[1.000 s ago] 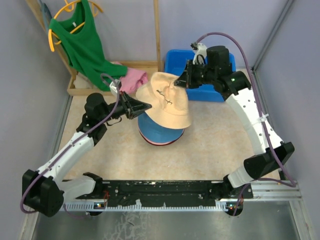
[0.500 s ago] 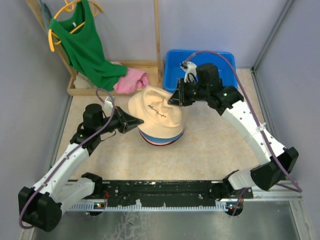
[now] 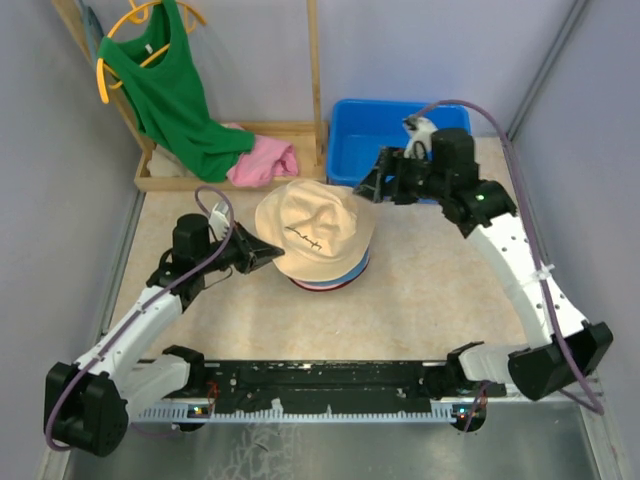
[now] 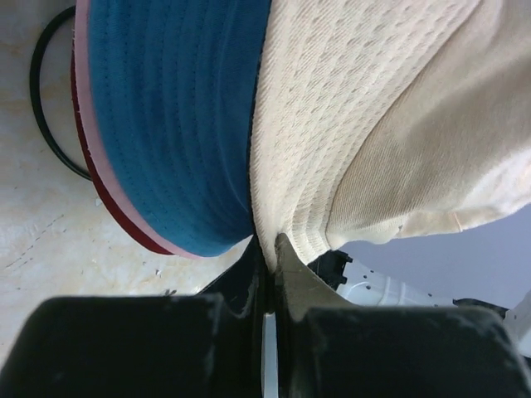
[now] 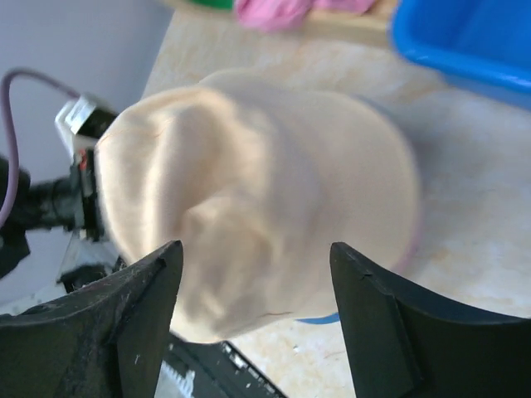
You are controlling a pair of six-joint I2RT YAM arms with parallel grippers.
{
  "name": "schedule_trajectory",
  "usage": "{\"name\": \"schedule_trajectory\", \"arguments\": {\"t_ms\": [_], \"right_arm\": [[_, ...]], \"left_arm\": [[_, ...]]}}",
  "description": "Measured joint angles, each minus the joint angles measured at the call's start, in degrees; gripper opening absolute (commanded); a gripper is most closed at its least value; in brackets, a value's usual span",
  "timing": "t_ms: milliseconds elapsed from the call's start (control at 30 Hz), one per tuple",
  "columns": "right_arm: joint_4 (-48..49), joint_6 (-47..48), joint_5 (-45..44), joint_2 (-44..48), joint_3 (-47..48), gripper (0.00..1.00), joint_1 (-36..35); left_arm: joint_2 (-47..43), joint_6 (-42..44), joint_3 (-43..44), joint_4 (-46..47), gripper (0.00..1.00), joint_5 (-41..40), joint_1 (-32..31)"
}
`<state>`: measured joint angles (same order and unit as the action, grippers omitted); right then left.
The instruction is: Stack the hats
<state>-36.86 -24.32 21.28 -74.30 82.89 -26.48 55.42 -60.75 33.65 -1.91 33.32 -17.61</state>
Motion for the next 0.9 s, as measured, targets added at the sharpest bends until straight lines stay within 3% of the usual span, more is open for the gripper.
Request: {"name": "schedule_trajectory", "arguments": {"t_ms": [167, 267, 533, 900], "right_arm": [[4.8, -3.0, 5.1, 4.2, -6.4, 0.76, 15.9], [8.3, -4.7, 9.5, 4.3, -10.8, 0.73, 20.3], [26.5, -14.6, 24.2, 2.8, -29.4, 0.72, 21.4], [44.9, -21.4, 30.5, -1.1, -35.9, 0.73, 21.4]], "left_arm": [[2.9, 0.8, 0.0, 0.9, 0.0, 0.8, 0.5], [4.3, 0.9, 0.1, 1.6, 0.0, 1.6, 0.9], [7.5, 1.5, 2.5, 1.9, 0.0, 4.0, 1.9], [8.6, 2.4, 4.9, 1.6, 0.0, 5.8, 3.6]]}}
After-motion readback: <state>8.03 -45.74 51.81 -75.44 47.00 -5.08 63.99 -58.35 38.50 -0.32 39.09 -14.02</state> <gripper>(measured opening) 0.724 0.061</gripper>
